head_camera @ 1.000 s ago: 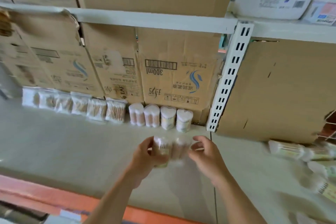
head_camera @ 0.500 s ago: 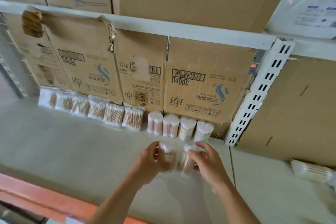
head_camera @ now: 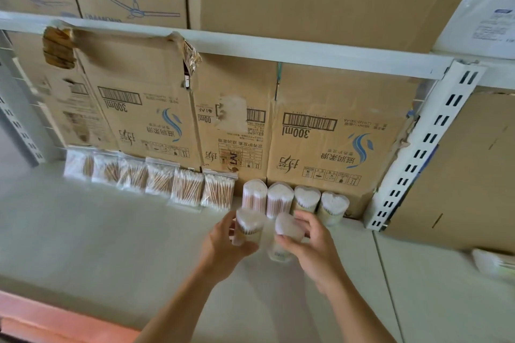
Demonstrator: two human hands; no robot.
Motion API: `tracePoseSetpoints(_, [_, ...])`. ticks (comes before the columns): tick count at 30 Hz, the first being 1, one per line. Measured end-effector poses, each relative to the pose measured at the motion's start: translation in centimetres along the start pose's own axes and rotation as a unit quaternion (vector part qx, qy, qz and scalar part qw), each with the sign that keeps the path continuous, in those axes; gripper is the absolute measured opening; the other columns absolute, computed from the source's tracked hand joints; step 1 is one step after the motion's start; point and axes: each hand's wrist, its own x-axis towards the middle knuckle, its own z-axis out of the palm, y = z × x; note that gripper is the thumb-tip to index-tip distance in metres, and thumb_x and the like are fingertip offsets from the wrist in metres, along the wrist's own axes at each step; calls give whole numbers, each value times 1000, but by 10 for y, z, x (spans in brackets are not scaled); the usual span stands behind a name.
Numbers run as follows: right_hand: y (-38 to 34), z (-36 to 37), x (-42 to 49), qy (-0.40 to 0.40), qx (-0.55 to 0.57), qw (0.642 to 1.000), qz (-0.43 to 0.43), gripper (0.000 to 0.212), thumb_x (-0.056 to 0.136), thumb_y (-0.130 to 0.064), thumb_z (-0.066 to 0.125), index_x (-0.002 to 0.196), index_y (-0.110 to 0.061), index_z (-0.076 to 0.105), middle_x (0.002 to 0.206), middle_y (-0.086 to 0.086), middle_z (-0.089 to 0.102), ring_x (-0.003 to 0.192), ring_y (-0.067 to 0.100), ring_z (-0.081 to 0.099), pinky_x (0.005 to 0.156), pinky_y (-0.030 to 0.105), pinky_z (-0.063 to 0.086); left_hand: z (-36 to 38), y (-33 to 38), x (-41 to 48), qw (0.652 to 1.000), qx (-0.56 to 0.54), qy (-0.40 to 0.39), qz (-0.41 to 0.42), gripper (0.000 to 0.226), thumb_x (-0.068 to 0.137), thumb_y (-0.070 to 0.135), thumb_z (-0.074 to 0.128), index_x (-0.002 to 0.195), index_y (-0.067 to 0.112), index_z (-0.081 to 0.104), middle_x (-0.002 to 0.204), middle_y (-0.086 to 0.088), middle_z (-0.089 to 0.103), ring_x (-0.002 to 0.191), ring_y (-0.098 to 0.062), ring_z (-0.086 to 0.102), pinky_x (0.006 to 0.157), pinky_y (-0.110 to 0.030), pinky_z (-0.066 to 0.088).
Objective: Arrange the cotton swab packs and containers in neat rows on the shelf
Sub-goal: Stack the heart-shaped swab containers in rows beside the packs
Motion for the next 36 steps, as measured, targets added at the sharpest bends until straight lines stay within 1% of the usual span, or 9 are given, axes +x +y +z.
tracePoseSetpoints(3, [2, -3, 6, -22, -55, 998, -16, 49, 75, -28, 80, 116, -37, 55, 121, -16, 55, 112, 2, 51, 95, 28, 44, -4, -6, 9, 1000, 19, 1, 16, 59, 65, 16, 85, 106, 37, 49, 94, 15, 61, 87, -3, 59, 67, -12, 45])
tracePoseSetpoints(7, [3, -11, 1, -31, -94, 995, -31, 48, 83, -30, 72, 123, -46, 52, 123, -23, 51, 112, 0, 51, 97, 29, 45, 6, -13, 12, 998, 40, -23, 42, 59, 65, 21, 85, 107, 38, 47, 101, 13, 60, 91, -7, 60, 75, -25, 54])
tracePoseSetpoints(12, [14, -55, -8, 20, -141, 990, -26, 44, 89, -27, 65, 129, -37, 50, 122, -16, 52, 109, 5, 53, 82, 19, 43, 36, -10, 10, 994, 54, -61, 74, 59, 63, 33, 81, 108, 45, 45, 102, 16, 59, 92, -4, 60, 76, -32, 56])
tracePoseSetpoints(16, [29, -97, -1, 91, -164, 982, 16, 48, 91, -23, 62, 135, -31, 44, 129, -9, 51, 115, 14, 51, 94, 32, 43, 55, -3, 14, 994, 44, -66, 76, 58, 61, 36, 79, 109, 39, 47, 102, 14, 59, 93, -6, 59, 79, -34, 55])
tracePoseSetpoints(19, [37, -110, 13, 124, -174, 977, 21, 52, 91, -21, 62, 139, -23, 40, 134, 1, 50, 116, 20, 52, 99, 38, 41, 67, 1, 16, 993, 55, -71, 78, 59, 63, 35, 79, 111, 39, 46, 104, 14, 58, 93, -6, 58, 80, -31, 54])
tracePoseSetpoints(24, [42, -108, 28, 159, -205, 966, -1, 57, 93, -11, 56, 144, -11, 32, 143, 10, 42, 128, 25, 46, 104, 31, 34, 84, 9, 18, 992, 63, -79, 72, 59, 67, 31, 81, 117, 31, 50, 104, 15, 58, 93, 0, 56, 74, -15, 48])
tracePoseSetpoints(28, [39, -101, 25, 204, -195, 959, -8, 73, 85, -26, 71, 144, -6, 33, 140, 15, 41, 127, 28, 43, 99, 27, 33, 96, 8, 15, 995, 55, -71, 44, 51, 62, 34, 80, 107, 28, 56, 99, 11, 61, 89, -6, 59, 77, -28, 54])
tracePoseSetpoints(31, [36, -100, 26, 226, -208, 952, -6, 69, 84, -42, 68, 138, -8, 41, 132, 15, 46, 117, 29, 49, 93, 33, 40, 101, 6, 11, 996, 60, -53, 32, 46, 62, 27, 83, 99, 31, 57, 93, 10, 61, 82, -6, 59, 69, -18, 48])
tracePoseSetpoints(36, [39, -110, 34, 193, -208, 958, -27, 61, 94, -33, 57, 147, -15, 34, 133, 14, 44, 119, 27, 49, 99, 31, 37, 102, 2, 7, 997, 62, -36, 18, 48, 61, 28, 83, 103, 30, 60, 90, 9, 64, 75, -9, 58, 67, -19, 47])
